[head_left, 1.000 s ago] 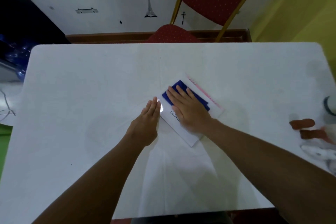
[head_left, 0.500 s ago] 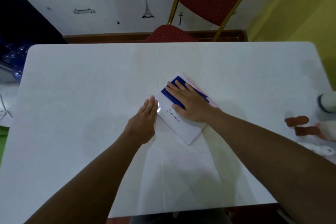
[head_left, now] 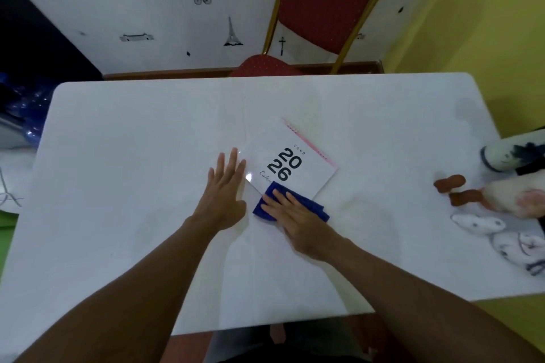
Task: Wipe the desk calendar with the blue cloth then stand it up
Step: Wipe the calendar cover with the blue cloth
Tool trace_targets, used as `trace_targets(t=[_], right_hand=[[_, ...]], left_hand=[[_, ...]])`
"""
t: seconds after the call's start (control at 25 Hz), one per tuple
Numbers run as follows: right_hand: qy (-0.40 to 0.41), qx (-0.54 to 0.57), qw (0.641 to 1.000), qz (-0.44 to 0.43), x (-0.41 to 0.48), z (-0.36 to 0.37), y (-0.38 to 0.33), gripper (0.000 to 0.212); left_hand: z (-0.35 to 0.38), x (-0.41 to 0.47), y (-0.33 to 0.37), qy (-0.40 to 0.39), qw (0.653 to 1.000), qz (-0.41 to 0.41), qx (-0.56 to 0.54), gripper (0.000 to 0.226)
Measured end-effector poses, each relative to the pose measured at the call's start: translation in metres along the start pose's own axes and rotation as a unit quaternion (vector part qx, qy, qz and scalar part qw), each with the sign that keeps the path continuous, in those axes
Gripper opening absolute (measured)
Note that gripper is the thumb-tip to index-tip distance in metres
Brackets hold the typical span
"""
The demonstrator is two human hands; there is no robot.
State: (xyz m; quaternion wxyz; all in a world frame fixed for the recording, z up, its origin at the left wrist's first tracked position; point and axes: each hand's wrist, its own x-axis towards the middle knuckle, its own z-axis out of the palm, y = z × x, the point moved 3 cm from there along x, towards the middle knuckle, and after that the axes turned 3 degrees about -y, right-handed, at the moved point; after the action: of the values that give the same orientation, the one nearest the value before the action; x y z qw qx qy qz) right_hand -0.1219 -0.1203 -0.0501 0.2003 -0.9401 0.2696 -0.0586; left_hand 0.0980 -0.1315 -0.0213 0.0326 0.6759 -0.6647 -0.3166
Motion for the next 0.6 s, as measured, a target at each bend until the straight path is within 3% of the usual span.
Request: trace_targets(t=[0.08,0.16,0.4,0.52,0.6], right_hand=[[-0.005,-0.01,1.0,-0.003,-0.011,-0.004,-0.008,0.062],[-0.009,-0.024,1.0,-0.011,-0.023,-0.007,-0.017,0.062],[0.021,-0.026,0.999,0.013,-0.055,-0.013,-0.045,0.048],[0.074,-0.026,0.996,0.043,-0.061,-0.019,-0.048,0.043],[0.08,-0.041,0.994,0.059,-0.065,-0.02,-0.046,0.055]], left_hand=[[0.011,-0.022,0.012,0.003,0.997,0.05,0.064,0.099],[0.026,-0.048,0.029,0.016,0.992,0.093,0.084,0.091],[0.045,-0.091,0.063,0.112,0.984,0.126,0.051,0.023],[0.05,-0.098,0.068,0.097,0.985,0.131,0.047,0.017],[0.054,-0.102,0.067,0.083,0.987,0.127,0.05,0.025]])
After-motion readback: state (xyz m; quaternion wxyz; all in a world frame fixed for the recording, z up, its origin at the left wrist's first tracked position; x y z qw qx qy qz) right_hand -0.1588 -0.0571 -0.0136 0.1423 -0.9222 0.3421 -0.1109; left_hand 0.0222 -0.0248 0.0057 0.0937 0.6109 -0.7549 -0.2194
